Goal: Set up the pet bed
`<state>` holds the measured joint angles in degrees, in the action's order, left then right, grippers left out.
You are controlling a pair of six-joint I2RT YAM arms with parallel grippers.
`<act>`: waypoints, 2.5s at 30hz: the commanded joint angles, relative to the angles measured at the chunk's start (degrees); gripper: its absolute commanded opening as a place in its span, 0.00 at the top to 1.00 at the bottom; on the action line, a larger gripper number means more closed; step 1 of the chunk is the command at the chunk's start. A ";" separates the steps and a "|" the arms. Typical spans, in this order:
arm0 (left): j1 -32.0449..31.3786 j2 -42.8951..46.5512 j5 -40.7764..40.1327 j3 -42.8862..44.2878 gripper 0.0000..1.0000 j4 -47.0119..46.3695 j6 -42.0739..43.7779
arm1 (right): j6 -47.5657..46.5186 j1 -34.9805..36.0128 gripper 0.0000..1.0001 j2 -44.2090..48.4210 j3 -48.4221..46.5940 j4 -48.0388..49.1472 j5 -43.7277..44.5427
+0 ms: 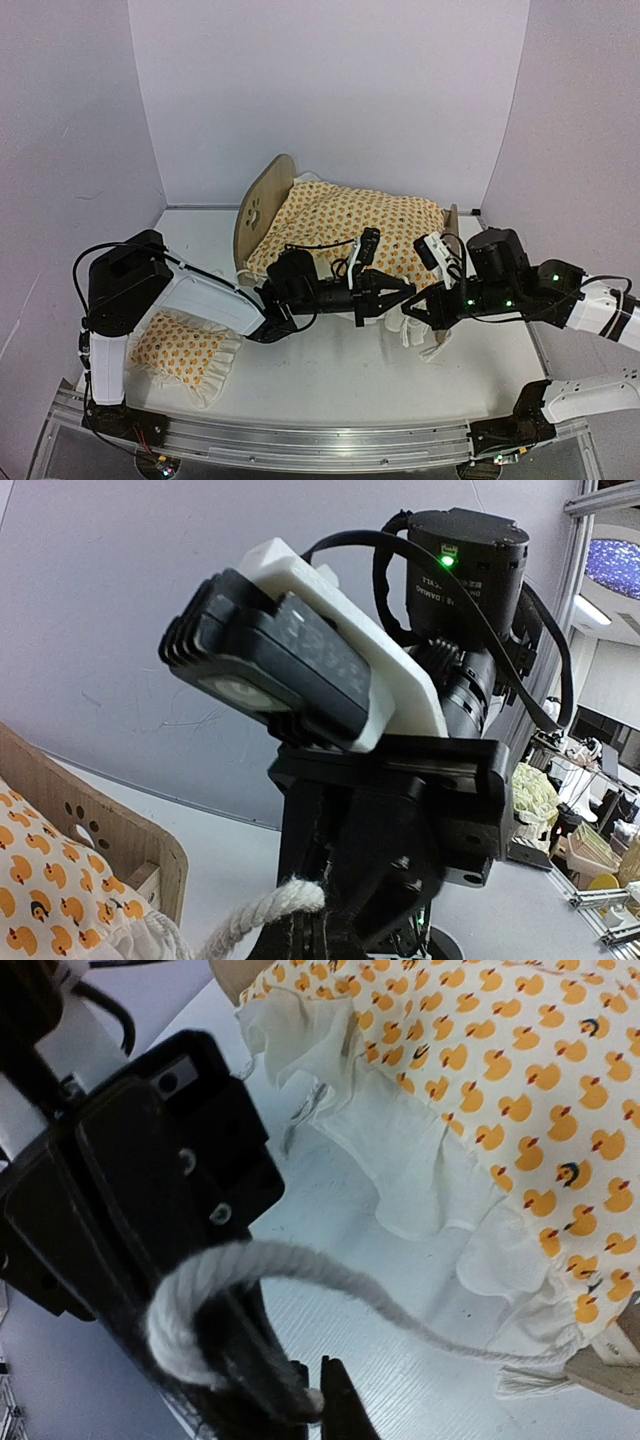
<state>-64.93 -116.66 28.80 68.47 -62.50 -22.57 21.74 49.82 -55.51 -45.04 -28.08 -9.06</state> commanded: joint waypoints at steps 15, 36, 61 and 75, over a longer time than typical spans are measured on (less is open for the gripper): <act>0.35 8.24 -9.91 -12.48 0.48 -1.07 10.67 | -21.16 -14.84 1.00 -15.39 -12.44 0.80 34.24; -0.20 -12.37 -14.69 6.78 0.48 16.24 5.08 | -13.08 -18.49 1.00 -14.31 -2.02 7.05 26.80; -3.54 -2.53 -25.56 15.66 1.00 29.20 17.60 | 0.18 -18.70 0.55 -11.49 -14.99 -20.70 25.75; -3.52 -14.94 -22.59 36.07 1.00 32.29 27.84 | -1.92 -30.58 0.35 -16.75 -10.74 -14.41 13.72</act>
<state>-68.47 -127.72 6.46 99.96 -31.42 1.15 21.69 20.12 -68.97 -55.83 -46.41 8.84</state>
